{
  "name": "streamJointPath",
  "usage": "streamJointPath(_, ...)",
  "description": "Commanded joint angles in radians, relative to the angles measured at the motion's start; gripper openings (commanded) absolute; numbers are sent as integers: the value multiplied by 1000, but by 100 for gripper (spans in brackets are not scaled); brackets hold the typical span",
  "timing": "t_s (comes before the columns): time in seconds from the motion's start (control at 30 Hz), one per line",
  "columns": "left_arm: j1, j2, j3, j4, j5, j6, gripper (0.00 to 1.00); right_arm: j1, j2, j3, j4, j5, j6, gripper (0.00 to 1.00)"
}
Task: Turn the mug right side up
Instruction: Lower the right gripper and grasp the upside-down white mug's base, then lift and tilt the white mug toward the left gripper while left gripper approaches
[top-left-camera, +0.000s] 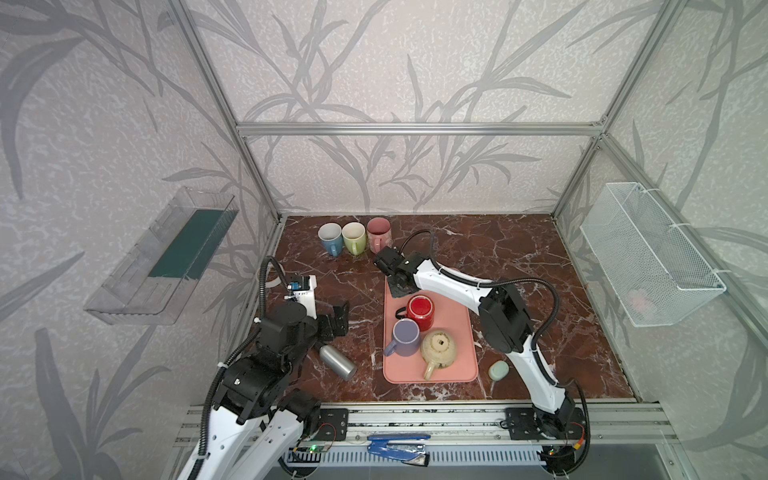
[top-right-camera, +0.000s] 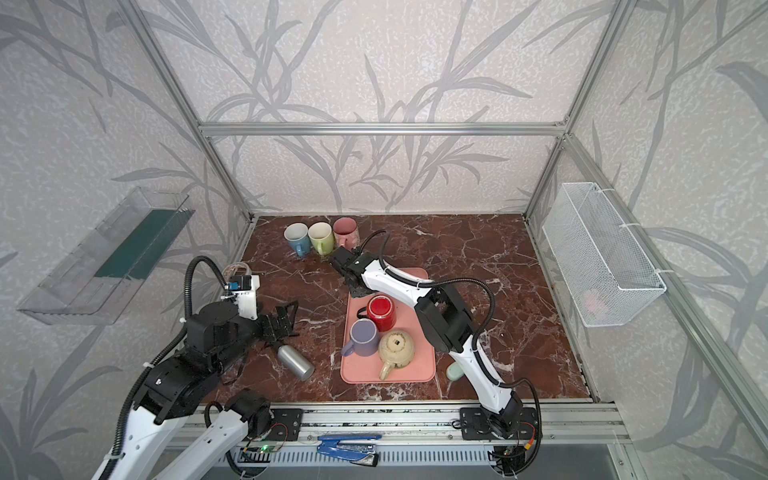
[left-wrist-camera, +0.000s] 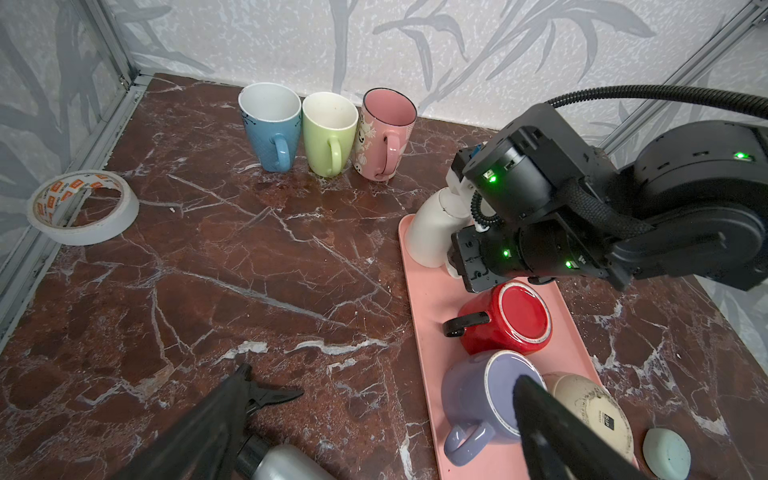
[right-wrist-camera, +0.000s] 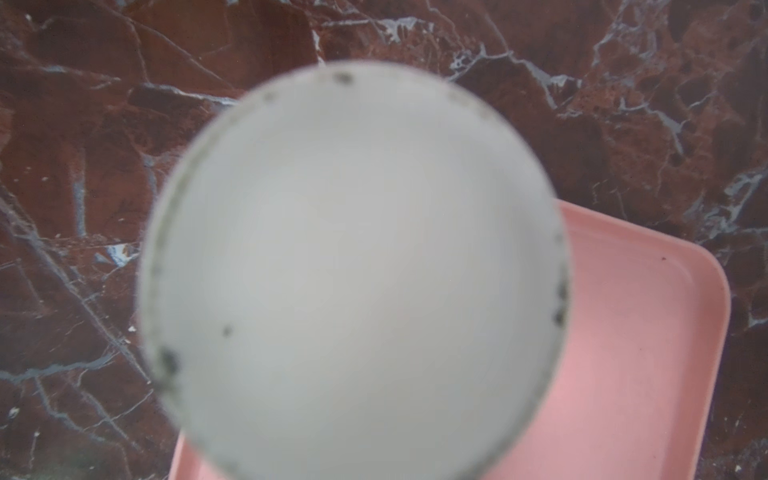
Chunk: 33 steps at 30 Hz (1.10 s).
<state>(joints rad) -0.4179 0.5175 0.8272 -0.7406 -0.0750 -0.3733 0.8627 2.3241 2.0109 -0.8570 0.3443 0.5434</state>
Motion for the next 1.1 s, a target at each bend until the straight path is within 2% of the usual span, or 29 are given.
streamJointPath(0.0,-4,-8,-11,-8,-3,16,97,-10,15,48,-63,10,-8,23)
streamJointPath(0.67,-5,-8,-13,-12,-14,17,98,-22,21,60,-56,-14,-47,0)
streamJointPath(1.07,-4,13,-9,-16,-17,20,99,-22,-111,-82,90,-52,-101,0)
